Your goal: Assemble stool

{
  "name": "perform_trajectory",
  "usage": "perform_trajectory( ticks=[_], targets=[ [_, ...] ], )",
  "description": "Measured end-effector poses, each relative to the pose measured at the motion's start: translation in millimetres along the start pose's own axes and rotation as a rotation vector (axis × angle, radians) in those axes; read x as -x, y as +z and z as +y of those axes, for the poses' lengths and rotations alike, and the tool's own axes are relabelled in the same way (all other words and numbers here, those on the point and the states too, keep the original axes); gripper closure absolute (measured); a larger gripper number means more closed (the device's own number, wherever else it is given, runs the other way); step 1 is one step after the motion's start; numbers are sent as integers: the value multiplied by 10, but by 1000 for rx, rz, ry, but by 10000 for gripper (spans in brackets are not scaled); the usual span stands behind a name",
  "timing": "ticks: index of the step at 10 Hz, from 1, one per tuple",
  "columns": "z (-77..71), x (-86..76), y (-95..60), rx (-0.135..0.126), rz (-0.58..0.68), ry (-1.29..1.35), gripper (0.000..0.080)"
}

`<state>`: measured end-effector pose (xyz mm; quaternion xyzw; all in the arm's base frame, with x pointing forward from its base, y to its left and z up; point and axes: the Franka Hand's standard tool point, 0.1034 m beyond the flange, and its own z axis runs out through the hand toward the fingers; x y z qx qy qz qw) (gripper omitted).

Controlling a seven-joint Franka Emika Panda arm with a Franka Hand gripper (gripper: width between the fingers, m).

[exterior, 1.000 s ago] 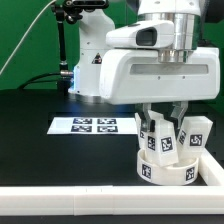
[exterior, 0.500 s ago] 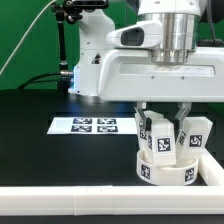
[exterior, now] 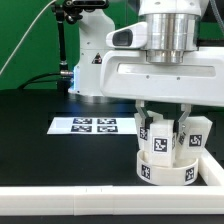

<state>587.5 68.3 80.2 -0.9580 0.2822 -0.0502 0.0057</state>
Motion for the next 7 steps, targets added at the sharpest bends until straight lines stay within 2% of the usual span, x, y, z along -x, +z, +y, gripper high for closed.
perform_trajectory(
  ticks=[1, 3, 7],
  targets=[
    [-43, 46, -2, 3, -7, 111, 459],
    [-61, 59, -10, -8, -15, 306, 459],
    [-73, 63, -10, -11, -18, 544, 459]
  ],
)
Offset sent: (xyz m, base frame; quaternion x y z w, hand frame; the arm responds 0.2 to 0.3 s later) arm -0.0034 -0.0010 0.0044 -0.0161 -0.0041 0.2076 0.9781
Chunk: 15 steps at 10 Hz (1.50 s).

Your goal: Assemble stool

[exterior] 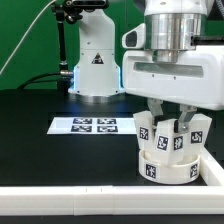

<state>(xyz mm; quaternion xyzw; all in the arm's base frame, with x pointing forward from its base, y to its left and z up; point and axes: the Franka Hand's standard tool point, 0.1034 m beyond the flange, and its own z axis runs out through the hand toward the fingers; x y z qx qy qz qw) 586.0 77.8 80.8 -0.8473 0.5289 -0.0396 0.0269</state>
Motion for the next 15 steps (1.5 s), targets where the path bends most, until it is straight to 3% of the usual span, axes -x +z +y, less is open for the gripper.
perform_trajectory(
  ticks=[4, 9, 15],
  targets=[
    [-12, 16, -2, -10, -17, 269, 459],
    [-64, 120, 4, -85, -63, 901, 459],
    [-77, 203, 17, -86, -116, 1105, 459]
  ],
)
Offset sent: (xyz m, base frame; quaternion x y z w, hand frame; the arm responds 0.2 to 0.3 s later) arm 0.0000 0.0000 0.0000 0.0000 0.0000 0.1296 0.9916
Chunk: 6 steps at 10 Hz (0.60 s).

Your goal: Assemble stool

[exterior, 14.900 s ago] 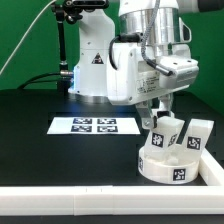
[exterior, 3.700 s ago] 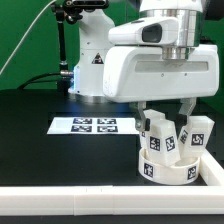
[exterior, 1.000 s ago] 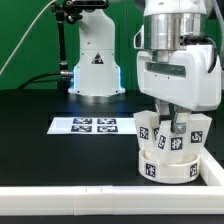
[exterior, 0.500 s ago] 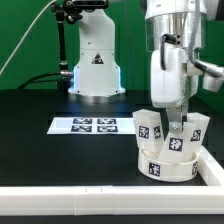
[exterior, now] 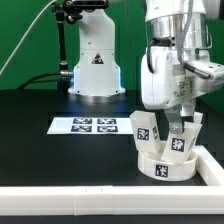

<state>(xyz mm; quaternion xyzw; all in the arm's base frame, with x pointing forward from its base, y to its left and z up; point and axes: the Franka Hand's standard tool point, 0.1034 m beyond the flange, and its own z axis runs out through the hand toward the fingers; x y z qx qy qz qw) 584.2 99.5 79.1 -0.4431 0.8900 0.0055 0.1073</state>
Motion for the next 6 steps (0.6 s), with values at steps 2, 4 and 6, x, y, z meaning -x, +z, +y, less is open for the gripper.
perform_trajectory(
  ticks=[2, 4, 6],
  targets=[
    [34, 27, 3, 6, -18, 58, 459],
    [113, 70, 7, 10, -40, 133, 459],
    [164, 93, 7, 13, -56, 190, 459]
  ],
)
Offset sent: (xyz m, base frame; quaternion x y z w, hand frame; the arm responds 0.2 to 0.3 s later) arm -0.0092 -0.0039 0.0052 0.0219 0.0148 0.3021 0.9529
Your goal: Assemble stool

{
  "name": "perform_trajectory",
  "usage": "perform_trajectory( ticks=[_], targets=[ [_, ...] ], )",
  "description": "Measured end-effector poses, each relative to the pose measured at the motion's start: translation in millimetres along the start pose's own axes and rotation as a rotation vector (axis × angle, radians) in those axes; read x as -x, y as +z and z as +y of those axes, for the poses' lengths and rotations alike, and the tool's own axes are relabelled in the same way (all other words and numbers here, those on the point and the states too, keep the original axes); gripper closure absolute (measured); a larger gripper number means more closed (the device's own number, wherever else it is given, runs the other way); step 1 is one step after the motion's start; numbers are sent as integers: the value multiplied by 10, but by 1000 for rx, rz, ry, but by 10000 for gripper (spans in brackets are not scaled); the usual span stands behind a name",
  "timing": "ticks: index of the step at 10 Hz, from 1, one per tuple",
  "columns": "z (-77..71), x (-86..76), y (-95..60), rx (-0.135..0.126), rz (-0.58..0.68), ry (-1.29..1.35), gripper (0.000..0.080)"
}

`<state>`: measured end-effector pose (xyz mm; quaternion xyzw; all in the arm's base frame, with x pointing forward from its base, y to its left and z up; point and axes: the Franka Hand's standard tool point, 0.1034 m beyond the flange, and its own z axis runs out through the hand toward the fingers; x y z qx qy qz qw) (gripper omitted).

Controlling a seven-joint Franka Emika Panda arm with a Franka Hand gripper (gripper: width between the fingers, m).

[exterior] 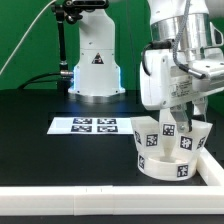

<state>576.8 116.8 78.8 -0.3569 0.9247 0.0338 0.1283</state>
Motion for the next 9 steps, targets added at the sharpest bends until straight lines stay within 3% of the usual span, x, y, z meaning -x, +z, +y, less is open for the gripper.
perform_trajectory(
  ticks=[4, 5, 6, 7, 8, 9],
  targets=[
    [5, -5, 1, 0, -3, -59, 437],
    [5, -5, 1, 0, -2, -64, 247],
    [6, 3, -9, 0, -5, -66, 247],
    [10, 63, -85, 0, -21, -68, 171],
    [27, 128, -187, 1, -40, -68, 154],
    [21, 87, -155, 0, -32, -72, 154]
  ],
)
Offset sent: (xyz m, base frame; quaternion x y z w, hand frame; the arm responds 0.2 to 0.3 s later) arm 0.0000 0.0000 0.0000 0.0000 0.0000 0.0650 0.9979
